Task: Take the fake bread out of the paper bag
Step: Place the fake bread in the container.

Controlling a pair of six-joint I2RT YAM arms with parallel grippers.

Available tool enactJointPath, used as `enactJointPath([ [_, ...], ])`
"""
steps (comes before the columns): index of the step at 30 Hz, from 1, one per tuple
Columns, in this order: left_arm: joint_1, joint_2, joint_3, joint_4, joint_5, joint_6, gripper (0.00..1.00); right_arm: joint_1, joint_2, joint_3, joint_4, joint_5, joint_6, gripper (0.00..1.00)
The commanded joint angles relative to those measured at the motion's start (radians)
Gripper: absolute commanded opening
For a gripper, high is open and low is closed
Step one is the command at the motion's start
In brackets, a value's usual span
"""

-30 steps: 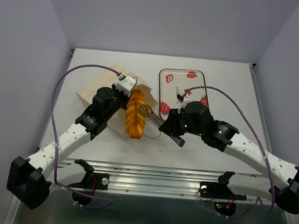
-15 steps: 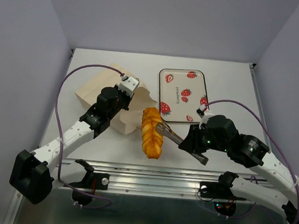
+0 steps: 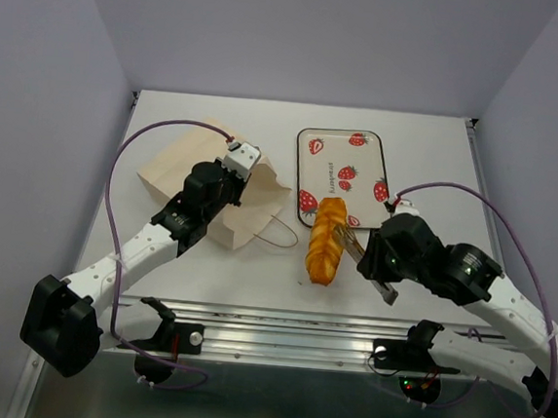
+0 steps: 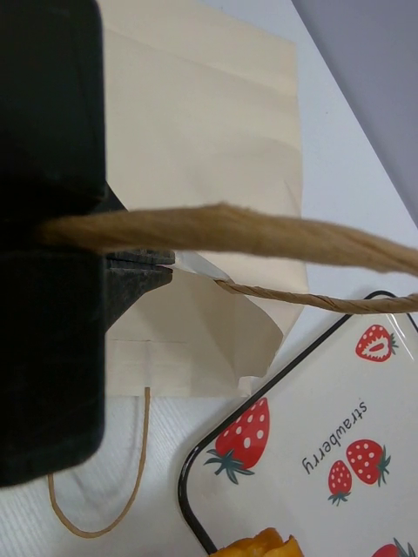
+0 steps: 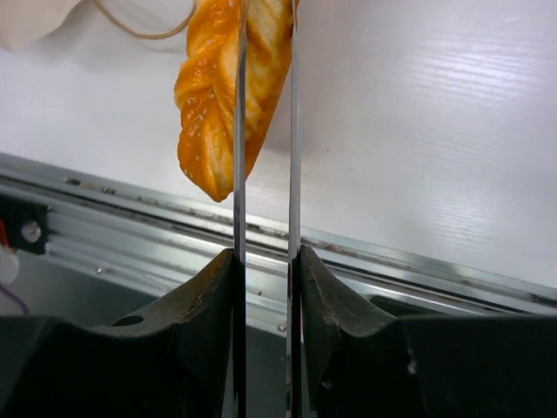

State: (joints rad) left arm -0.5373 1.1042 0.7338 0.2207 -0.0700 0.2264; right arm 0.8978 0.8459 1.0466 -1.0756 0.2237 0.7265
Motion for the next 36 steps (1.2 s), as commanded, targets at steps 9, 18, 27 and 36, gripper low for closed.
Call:
enactJointPath([
  [9,-0.004,-0.053,0.019,0.048,-0.014,-0.007,0.00,-0.201,0.255,0.188,0.359,0.139,-0.220,0.01],
  [18,-0.004,-0.056,0.015,0.045,-0.002,-0.007,0.00,-0.632,0.490,0.303,0.510,-0.532,-0.646,0.01],
  [27,-0.004,-0.087,0.006,0.040,-0.022,0.002,0.00,-0.878,0.765,0.500,0.252,-0.873,-1.044,0.01],
  [36,-0.004,-0.113,-0.004,0.043,-0.022,0.011,0.00,-1.030,0.884,0.540,0.189,-1.026,-1.148,0.01],
])
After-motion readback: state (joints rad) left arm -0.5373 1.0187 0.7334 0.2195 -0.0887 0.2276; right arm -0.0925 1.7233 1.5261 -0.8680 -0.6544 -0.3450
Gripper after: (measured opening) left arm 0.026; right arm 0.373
